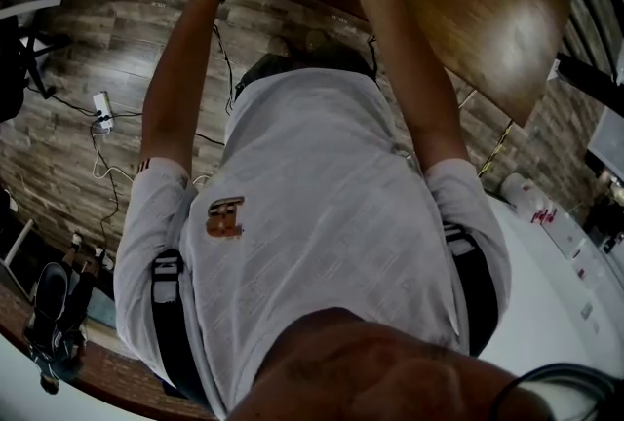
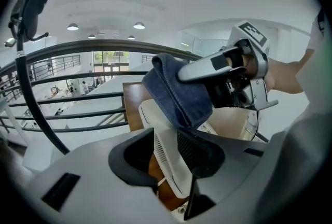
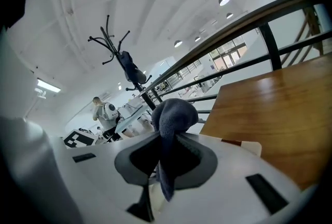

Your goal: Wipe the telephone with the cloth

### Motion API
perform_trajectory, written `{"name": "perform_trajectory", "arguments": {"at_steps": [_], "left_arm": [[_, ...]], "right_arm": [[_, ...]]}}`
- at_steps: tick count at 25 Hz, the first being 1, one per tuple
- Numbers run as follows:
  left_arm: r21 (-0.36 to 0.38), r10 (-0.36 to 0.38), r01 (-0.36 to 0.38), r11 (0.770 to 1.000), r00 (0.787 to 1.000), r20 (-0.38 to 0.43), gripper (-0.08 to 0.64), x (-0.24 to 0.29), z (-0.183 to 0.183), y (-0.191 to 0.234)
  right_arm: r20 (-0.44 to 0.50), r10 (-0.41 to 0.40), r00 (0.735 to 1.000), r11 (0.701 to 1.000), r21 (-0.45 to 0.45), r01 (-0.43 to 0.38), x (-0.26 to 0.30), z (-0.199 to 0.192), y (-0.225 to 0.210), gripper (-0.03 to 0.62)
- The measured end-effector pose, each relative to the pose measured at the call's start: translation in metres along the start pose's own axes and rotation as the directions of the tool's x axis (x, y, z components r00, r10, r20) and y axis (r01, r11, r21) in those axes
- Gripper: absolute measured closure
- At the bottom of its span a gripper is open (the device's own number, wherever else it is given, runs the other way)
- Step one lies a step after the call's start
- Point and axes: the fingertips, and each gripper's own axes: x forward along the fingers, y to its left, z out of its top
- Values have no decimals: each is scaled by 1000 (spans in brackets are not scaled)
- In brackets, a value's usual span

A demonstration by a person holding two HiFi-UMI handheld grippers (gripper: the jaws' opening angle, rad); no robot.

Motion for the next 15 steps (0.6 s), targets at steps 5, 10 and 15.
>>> {"name": "perform_trajectory", "arguments": {"at_steps": [5, 10, 15], "left_arm": [[-18, -7, 6, 1000, 999, -32, 422, 8, -4, 0], [-31, -12, 10, 999, 999, -43, 422, 10, -3, -4], [-40, -8, 7, 999, 999, -37, 422, 9, -3, -2]], "right_arm": [[-54, -37, 998, 999, 26, 39, 11, -10, -17, 520], [-98, -89, 991, 996, 11, 90, 13, -20, -35, 520], [-140, -152, 978, 988, -27, 150, 11, -28, -50, 520]]}}
